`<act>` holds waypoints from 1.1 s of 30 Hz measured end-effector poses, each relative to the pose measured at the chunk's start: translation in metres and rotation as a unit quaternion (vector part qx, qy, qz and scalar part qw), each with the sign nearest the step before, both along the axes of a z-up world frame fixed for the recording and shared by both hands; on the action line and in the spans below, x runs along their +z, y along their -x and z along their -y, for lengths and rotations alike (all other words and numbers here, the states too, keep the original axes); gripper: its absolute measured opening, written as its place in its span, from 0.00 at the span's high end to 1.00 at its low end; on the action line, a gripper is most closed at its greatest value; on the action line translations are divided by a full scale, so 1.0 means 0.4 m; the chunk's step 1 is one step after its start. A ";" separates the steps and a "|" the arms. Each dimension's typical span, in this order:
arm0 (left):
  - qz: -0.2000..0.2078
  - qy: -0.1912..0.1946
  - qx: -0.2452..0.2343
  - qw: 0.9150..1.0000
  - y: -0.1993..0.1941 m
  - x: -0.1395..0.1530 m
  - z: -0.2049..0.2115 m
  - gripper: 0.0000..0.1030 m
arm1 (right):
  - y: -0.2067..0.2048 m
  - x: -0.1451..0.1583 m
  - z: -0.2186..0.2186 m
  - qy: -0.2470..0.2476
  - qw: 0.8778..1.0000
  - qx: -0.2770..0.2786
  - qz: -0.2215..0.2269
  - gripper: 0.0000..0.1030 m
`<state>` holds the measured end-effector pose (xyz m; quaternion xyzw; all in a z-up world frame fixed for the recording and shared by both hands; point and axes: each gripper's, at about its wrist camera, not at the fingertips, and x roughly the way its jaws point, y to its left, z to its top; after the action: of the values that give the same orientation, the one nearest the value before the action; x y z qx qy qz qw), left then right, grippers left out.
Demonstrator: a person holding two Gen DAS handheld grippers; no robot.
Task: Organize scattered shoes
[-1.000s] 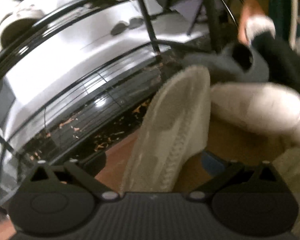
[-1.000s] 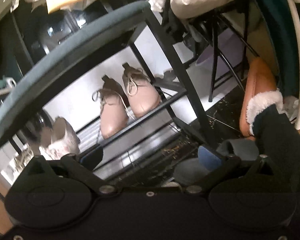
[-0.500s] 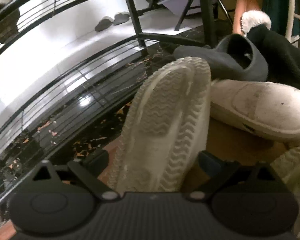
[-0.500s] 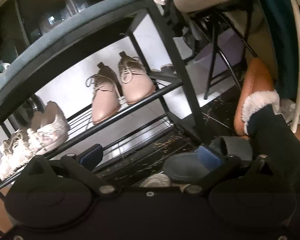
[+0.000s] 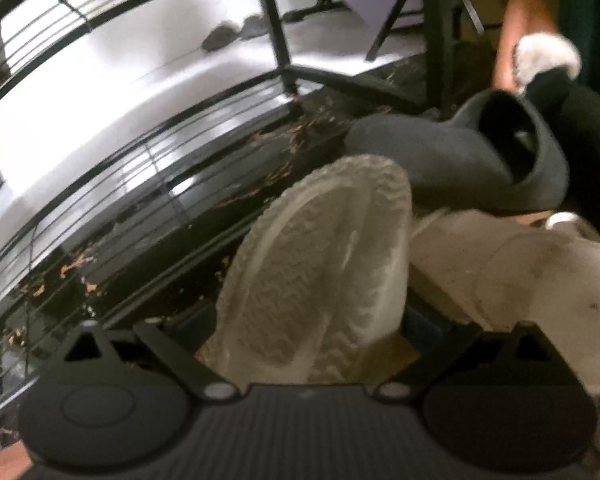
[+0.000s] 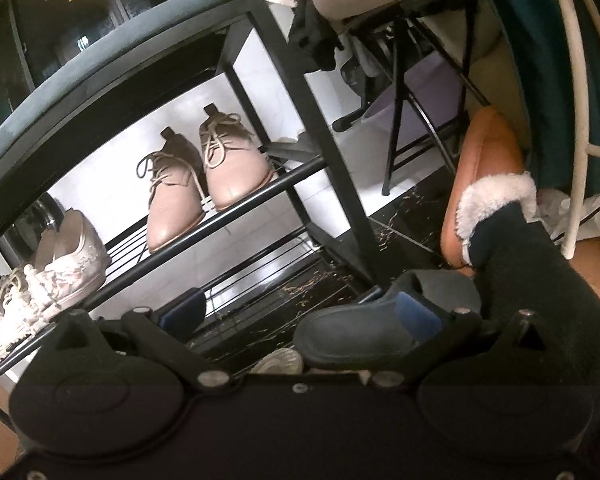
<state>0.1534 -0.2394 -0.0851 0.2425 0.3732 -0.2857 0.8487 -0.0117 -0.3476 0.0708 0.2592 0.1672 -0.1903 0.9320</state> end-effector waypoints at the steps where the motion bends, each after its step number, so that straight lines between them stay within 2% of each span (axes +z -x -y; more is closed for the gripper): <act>1: -0.004 -0.006 0.006 1.000 -0.003 -0.006 0.003 0.09 | -0.001 -0.004 0.004 -0.003 1.000 -0.002 -0.002 0.00; 3: 0.004 -0.020 0.008 1.000 -0.001 -0.012 0.005 0.12 | 0.001 -0.005 0.006 -0.006 1.000 -0.003 -0.002 0.00; 7: 0.015 -0.017 0.007 1.000 0.024 0.004 -0.003 0.22 | 0.005 -0.006 0.011 -0.012 1.000 -0.007 -0.002 0.00; 14: -0.040 0.064 0.009 0.997 0.075 0.064 -0.138 0.24 | 0.018 0.008 -0.009 -0.019 1.000 0.001 0.006 0.00; 17: -0.040 0.109 0.070 0.991 0.089 0.121 -0.266 0.24 | 0.026 0.023 -0.032 -0.021 1.000 0.011 0.013 0.00; 20: -0.007 0.151 0.156 0.976 0.102 0.182 -0.410 0.24 | 0.034 0.038 -0.056 -0.022 0.999 0.021 0.020 0.00; 22: 0.014 0.187 0.232 0.954 0.113 0.213 -0.511 0.23 | 0.039 0.048 -0.074 -0.022 0.999 0.029 0.024 0.00; 23: 0.022 0.209 0.273 0.939 0.120 0.222 -0.566 0.23 | 0.037 0.050 -0.096 -0.017 0.999 0.040 0.022 0.00; 24: 0.028 0.235 0.321 0.917 0.127 0.222 -0.632 0.23 | 0.033 0.051 -0.115 -0.012 0.998 0.051 0.020 0.00; 25: 0.028 0.248 0.341 0.906 0.129 0.216 -0.663 0.23 | 0.028 0.050 -0.128 -0.004 0.998 0.067 0.016 0.00; 26: 0.026 0.265 0.367 0.891 0.132 0.202 -0.703 0.23 | 0.025 0.051 -0.154 0.003 0.997 0.082 0.012 0.00; 27: 0.023 0.284 0.400 0.871 0.136 0.176 -0.751 0.23 | 0.023 0.051 -0.181 0.009 0.995 0.097 0.008 0.00; 32: 0.007 0.332 0.472 0.816 0.176 0.081 -0.845 0.22 | 0.026 0.052 -0.277 0.037 0.987 0.153 -0.016 0.00; 33: -0.006 0.334 0.479 0.811 0.183 0.064 -0.851 0.22 | 0.027 0.052 -0.285 0.042 0.987 0.155 -0.020 0.00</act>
<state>0.0802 0.1011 -0.0595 -0.2675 0.3285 0.0488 0.9045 -0.0225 -0.2335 0.0915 0.1866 0.2154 -0.0553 0.9569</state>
